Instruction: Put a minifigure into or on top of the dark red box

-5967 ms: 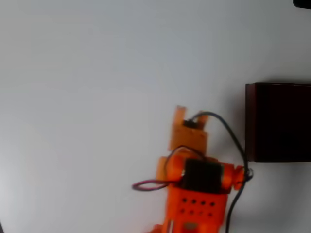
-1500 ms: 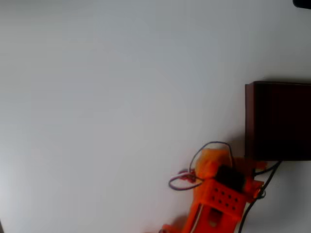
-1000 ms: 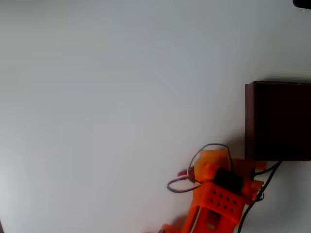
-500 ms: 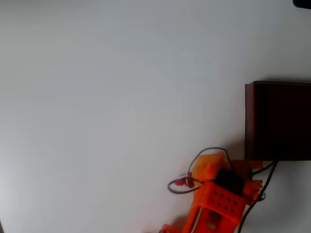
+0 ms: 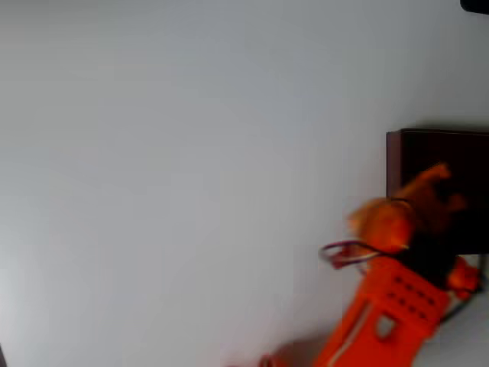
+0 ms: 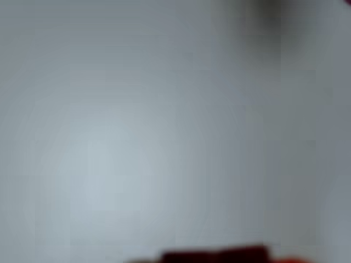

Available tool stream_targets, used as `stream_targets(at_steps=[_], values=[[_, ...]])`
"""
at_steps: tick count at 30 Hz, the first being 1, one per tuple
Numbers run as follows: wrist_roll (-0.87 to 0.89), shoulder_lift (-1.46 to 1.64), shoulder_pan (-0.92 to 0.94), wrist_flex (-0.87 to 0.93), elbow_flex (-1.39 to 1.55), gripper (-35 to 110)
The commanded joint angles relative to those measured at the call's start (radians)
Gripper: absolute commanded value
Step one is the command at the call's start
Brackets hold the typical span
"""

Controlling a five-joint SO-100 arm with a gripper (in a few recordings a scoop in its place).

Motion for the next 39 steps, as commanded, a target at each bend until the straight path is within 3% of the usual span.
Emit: stream_targets(at_steps=[1, 24, 34, 39], values=[[-0.066, 0.021, 0.069, 0.029, -0.083, 0], [-0.405, -0.084, 0.167, 0.077, -0.442, 0], [-0.574, -0.083, 0.158, -0.069, -0.377, 0], [-0.661, -0.074, 0.137, -0.242, -0.276, 0]])
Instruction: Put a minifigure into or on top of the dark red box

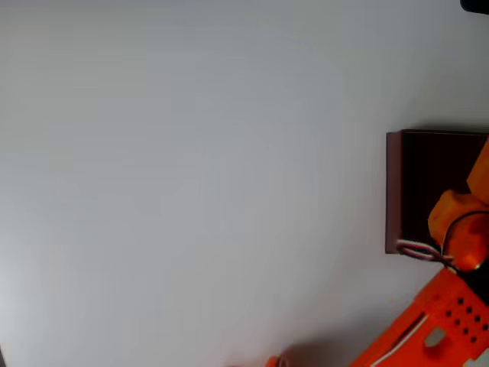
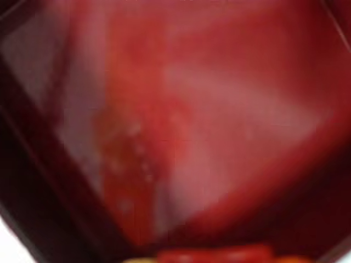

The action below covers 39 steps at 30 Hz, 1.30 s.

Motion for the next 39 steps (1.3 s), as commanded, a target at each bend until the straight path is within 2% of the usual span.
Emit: stream_targets(at_steps=[1, 9, 14, 20, 26, 33, 39], values=[[-0.051, 0.026, -0.018, -0.101, 0.052, 0], [-0.153, 0.034, -0.061, -0.344, 0.224, 1], [-0.158, 0.025, -0.075, -0.370, 0.265, 17], [-0.199, 0.052, -0.081, -0.377, 0.287, 26], [-0.359, 0.152, -0.095, -0.385, 0.321, 24], [-0.545, 0.350, -0.184, -0.282, 0.382, 24], [-0.604, 0.638, -0.305, -0.244, 0.597, 23]])
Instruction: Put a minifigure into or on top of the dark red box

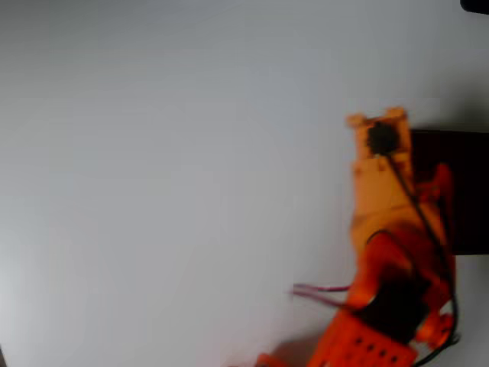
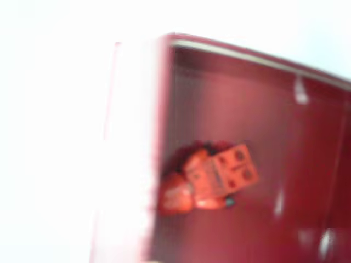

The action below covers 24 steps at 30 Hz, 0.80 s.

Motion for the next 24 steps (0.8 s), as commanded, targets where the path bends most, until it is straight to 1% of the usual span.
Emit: stream_targets(at_steps=[1, 5, 8, 16, 19, 22, 24], values=[[-0.014, 0.236, -0.064, 0.023, 0.135, 22], [-0.023, 0.512, -0.135, 0.035, 0.331, 22], [-0.041, 0.664, -0.210, 0.066, 0.416, 22], [-0.100, 0.910, -0.428, 0.167, 0.492, 24], [-0.124, 1.045, -0.500, 0.213, 0.531, 24], [-0.201, 1.204, -0.581, 0.236, 0.565, 22], [-0.201, 1.252, -0.607, 0.270, 0.578, 22]])
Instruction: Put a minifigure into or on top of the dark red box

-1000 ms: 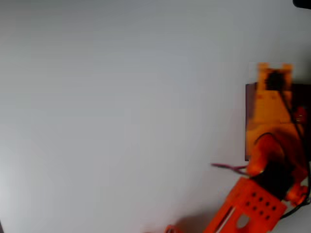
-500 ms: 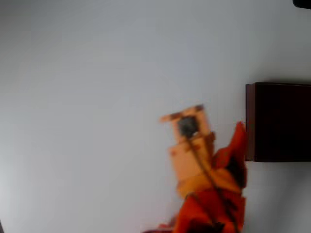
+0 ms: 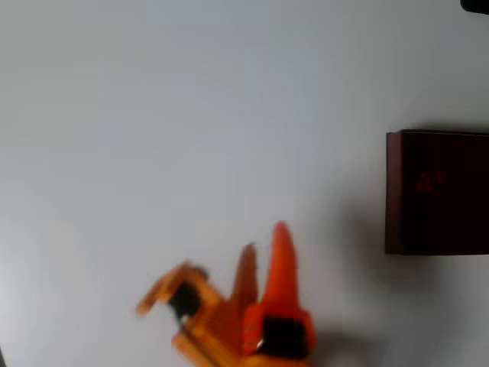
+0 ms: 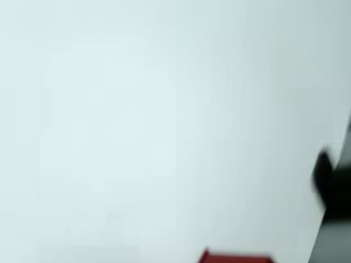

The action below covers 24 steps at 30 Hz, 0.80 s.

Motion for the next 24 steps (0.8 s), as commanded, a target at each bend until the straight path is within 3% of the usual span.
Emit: stream_targets(at_steps=[1, 7, 16, 24], values=[[-0.028, 0.072, -0.061, 0.029, 0.026, 22], [-0.133, 0.057, -0.117, 0.037, 0.017, 19], [-0.416, 0.075, -0.158, 0.244, -0.023, 16], [-0.422, 0.077, -0.264, 0.232, 0.083, 3]])
